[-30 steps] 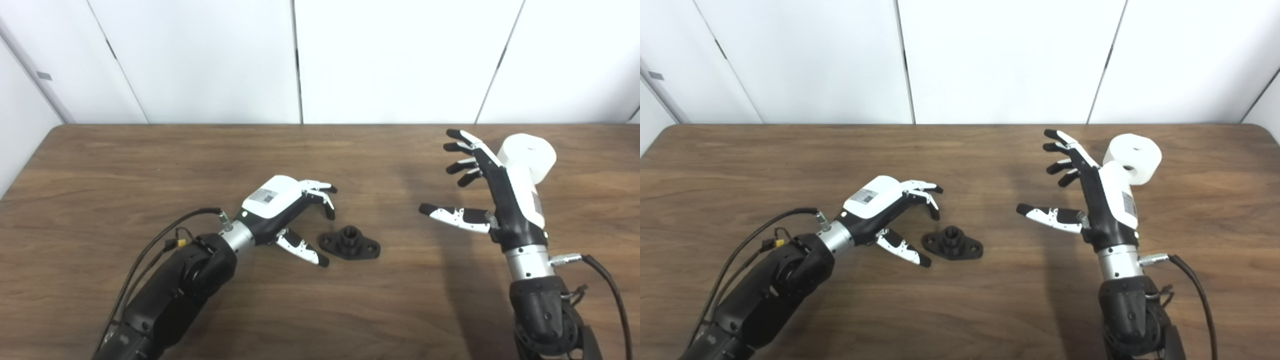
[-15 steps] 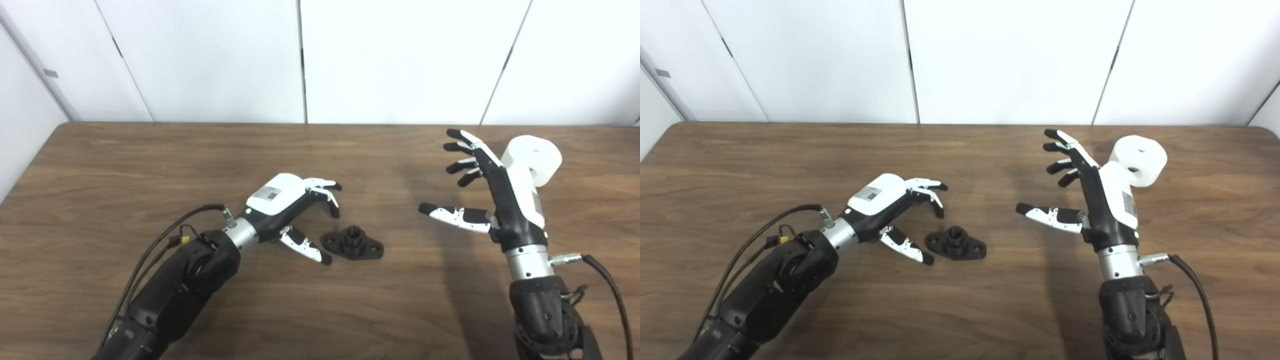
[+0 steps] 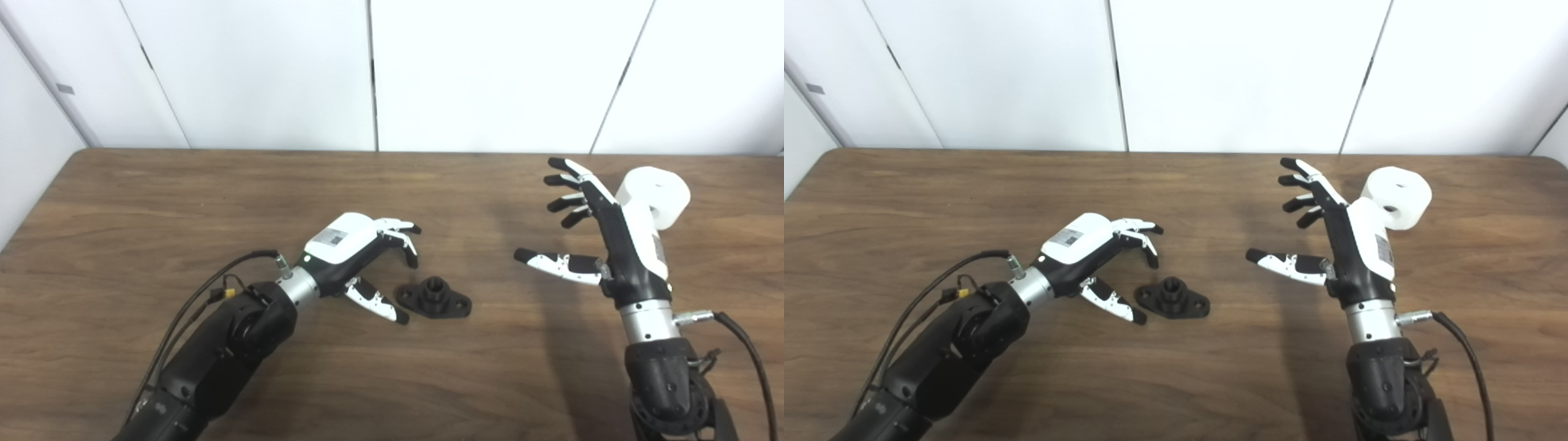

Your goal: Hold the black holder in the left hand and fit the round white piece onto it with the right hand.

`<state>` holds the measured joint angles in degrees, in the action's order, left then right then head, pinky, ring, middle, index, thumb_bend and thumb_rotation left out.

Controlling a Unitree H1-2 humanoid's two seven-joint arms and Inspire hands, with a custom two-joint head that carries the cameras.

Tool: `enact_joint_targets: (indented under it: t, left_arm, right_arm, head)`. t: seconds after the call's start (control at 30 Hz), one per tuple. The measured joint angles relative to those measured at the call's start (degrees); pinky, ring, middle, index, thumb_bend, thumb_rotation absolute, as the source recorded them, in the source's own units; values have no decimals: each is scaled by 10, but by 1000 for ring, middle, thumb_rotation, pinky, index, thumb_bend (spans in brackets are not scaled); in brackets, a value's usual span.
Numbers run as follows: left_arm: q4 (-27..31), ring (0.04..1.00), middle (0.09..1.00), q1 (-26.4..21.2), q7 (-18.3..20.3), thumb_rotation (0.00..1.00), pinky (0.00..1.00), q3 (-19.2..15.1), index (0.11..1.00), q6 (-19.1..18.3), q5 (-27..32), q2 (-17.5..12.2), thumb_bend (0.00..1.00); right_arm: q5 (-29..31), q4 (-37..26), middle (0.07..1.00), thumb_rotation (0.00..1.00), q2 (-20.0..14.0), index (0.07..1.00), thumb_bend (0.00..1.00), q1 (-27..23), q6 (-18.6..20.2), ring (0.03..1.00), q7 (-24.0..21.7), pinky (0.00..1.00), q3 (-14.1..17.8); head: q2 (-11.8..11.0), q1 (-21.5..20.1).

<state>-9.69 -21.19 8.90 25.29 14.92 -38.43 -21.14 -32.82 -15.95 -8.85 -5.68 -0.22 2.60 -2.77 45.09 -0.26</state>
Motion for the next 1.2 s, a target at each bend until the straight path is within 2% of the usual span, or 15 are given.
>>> enact_joint_targets:
  t: [0.73,1.2]
  left_arm:
    - [-2,893,875,1,-12,240,734,13,585,-3,-1,7,951]
    - [-2,890,876,-1,-13,207,721,18,584,-7,-1,11,954]
  right_arm:
    - [2,-1,763,151,0,851,597,0,0,620,0,471,1]
    - [6,-1,763,164,0,853,597,0,0,619,0,469,3]
  head:
    - [4,0]
    - [7,0]
